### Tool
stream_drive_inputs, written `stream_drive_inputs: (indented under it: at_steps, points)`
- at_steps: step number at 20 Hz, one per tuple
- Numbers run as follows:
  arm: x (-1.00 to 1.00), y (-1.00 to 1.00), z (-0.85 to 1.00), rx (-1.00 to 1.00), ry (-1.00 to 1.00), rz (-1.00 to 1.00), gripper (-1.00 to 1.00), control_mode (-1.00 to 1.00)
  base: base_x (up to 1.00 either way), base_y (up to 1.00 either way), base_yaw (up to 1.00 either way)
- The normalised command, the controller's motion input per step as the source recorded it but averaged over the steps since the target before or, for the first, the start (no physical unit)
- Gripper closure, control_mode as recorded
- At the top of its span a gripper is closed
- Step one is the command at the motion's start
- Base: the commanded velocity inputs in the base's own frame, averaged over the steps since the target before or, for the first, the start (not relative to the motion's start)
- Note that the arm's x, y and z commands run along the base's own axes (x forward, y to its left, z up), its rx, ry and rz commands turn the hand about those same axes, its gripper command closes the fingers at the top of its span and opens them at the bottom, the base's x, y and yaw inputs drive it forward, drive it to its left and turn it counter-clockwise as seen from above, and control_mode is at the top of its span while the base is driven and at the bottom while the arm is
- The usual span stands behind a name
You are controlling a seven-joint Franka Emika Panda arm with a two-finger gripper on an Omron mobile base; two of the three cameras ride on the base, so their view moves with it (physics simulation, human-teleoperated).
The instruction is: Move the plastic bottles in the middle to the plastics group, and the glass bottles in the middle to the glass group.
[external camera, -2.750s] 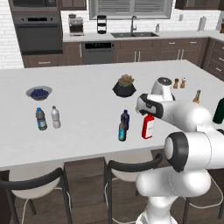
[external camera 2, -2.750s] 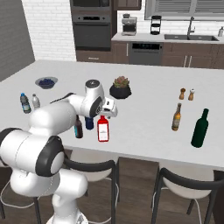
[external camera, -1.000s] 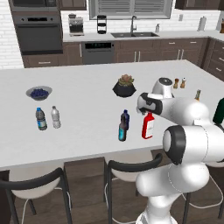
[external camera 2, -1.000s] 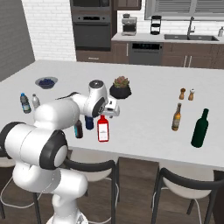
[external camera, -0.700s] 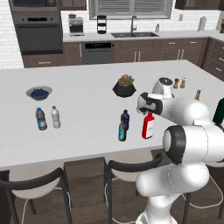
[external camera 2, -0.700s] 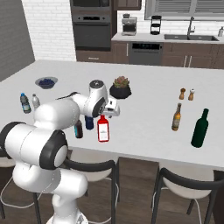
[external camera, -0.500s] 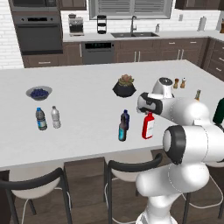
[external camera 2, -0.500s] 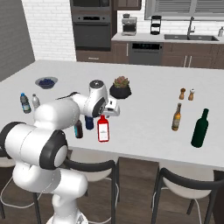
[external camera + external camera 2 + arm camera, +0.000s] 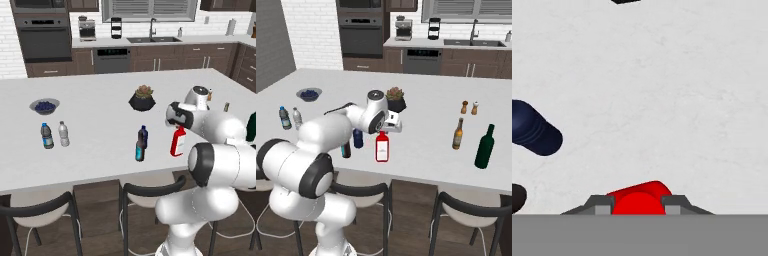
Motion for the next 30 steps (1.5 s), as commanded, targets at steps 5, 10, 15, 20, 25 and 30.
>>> stream_drive_inputs:
  at_steps: [5, 10, 15, 20, 25, 30]
  points:
    - [-0.3, -0.99, 0.09, 0.0, -0.02, -0.05, 1.0, -1.0, 0.0, 0.0, 0.0]
    - [-0.15, -0.97, 0.0, 0.0, -0.06, -0.02, 1.0, -1.0, 0.0, 0.0, 0.0]
    - [-0.01, -0.75, 0.04, 0.0, -0.07, 0.0, 1.0, -1.0, 0.0, 0.0, 0.0]
    - [0.05, -0.59, 0.01, 0.0, -0.07, 0.0, 1.0, -1.0, 0.0, 0.0, 0.0]
    - [0.26, -0.11, 0.0, -0.03, -0.02, 0.0, 1.0, -1.0, 0.0, 0.0, 0.0]
    - [0.46, 0.18, 0.05, -0.09, 0.01, 0.0, 1.0, -1.0, 0.0, 0.0, 0.0]
